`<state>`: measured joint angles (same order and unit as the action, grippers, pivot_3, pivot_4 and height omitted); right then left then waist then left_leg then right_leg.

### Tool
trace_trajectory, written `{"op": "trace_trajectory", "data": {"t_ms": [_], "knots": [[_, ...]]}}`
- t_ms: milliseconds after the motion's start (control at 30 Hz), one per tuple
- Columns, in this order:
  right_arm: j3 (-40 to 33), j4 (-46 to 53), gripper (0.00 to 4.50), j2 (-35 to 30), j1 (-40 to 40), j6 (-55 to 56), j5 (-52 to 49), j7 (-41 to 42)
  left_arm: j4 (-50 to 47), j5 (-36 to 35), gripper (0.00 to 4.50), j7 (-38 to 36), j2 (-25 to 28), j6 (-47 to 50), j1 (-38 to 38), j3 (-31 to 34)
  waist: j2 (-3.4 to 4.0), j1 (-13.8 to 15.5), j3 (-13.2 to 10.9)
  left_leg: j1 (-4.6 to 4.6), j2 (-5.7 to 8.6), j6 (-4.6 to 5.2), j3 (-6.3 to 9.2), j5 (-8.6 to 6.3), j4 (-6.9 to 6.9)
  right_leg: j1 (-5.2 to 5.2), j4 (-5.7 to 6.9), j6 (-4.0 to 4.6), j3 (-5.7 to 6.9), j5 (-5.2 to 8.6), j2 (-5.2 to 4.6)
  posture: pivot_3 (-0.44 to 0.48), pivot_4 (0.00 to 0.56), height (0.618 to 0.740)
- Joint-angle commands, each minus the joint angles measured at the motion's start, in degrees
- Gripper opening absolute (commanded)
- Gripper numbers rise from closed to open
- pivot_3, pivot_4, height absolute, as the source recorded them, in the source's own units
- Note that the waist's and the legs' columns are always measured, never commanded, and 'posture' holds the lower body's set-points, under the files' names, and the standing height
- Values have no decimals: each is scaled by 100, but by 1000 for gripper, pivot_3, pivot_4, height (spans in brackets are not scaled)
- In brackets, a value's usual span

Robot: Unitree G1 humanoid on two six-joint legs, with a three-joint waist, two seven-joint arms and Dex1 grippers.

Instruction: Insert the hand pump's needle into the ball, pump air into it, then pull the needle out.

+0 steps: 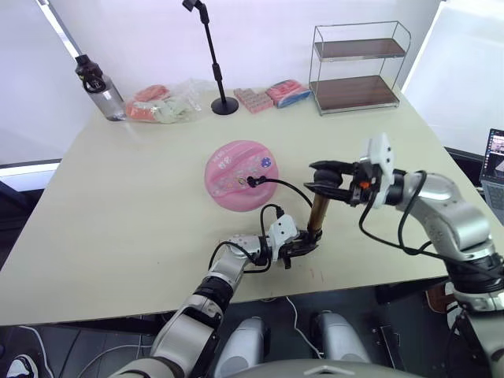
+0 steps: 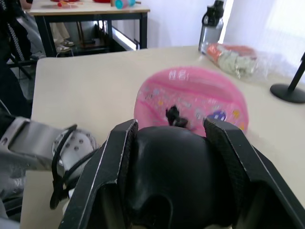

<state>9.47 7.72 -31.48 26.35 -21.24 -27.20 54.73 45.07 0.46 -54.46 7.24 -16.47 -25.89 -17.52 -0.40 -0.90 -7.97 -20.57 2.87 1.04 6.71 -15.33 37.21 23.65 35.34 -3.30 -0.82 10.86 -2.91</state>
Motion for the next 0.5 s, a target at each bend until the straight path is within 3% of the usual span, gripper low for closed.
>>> {"op": "trace_trajectory", "data": {"t_ms": [33,267,500], "knots": [[444,-557,1767,99,-381,125,525,59,383,171,1107,-14,127,388,376,-83,-3,-1,7,0,0,0,0,0,-1,0,0,0,0,0,0,0,150,740],[410,-747,1767,300,-508,409,713,73,375,162,1107,-46,123,396,390,-84,-3,-5,24,6,-2,0,1,0,-3,-4,0,0,0,1,4,0,150,740],[-89,-56,1767,207,10,-93,174,108,461,174,1107,-59,127,335,341,-82,1,-2,19,2,-2,0,2,0,-3,-2,0,0,1,1,4,0,150,740]]}}
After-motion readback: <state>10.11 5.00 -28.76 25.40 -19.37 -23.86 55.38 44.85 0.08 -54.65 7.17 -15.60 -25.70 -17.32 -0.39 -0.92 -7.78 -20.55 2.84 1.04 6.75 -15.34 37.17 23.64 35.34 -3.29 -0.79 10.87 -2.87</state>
